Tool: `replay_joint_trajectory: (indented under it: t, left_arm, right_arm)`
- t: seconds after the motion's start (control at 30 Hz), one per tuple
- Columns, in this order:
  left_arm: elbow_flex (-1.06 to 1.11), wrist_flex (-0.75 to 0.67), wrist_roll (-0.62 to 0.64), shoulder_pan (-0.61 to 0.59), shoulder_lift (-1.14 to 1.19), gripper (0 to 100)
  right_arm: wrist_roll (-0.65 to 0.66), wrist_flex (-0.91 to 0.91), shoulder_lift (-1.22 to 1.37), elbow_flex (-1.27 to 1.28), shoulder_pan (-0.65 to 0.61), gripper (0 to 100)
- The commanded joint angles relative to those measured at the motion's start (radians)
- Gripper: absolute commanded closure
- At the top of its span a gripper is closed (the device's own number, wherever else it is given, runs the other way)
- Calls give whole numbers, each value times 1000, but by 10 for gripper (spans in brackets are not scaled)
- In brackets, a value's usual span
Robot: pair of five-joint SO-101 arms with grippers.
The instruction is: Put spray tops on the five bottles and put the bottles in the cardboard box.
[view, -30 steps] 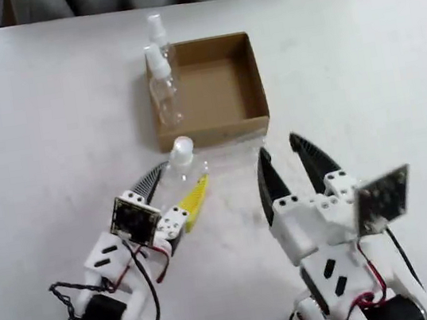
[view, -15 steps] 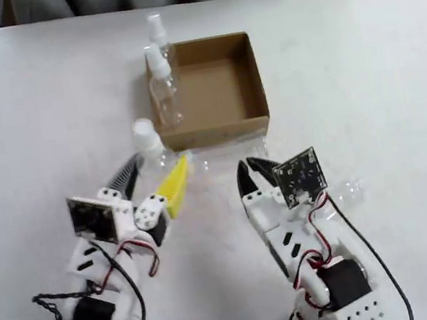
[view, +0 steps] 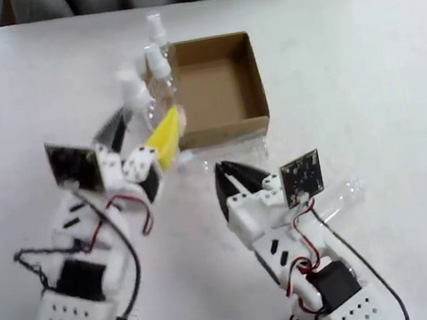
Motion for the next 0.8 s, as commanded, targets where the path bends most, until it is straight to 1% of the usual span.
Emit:
replay_joint_trajectory:
  t: [0.0, 0.07, 0.13, 0.2, 0.37, 0.53, 0.77]
  left_arm:
    - [-107, -92, 12, 4, 162, 980]
    - [-107, -141, 14, 19, 203, 980]
    - [-107, -164, 14, 41, 228, 980]
    - [-107, -169, 14, 65, 242, 980]
    - [-107, -160, 14, 170, 222, 980]
    - [-109, -28, 14, 251, 125, 980]
    - [-107, 57, 14, 257, 50, 980]
  right_arm:
    - [-9, -24, -51, 8, -54, 983]
    - [-3, -24, -116, 32, -74, 983]
    - [-3, -24, -125, 38, -87, 983]
    - [-3, -38, -111, 38, -97, 983]
    - [-3, -94, -114, 77, -101, 983]
    - [-2, -160, -114, 123, -101, 983]
    - [-2, -168, -114, 127, -93, 983]
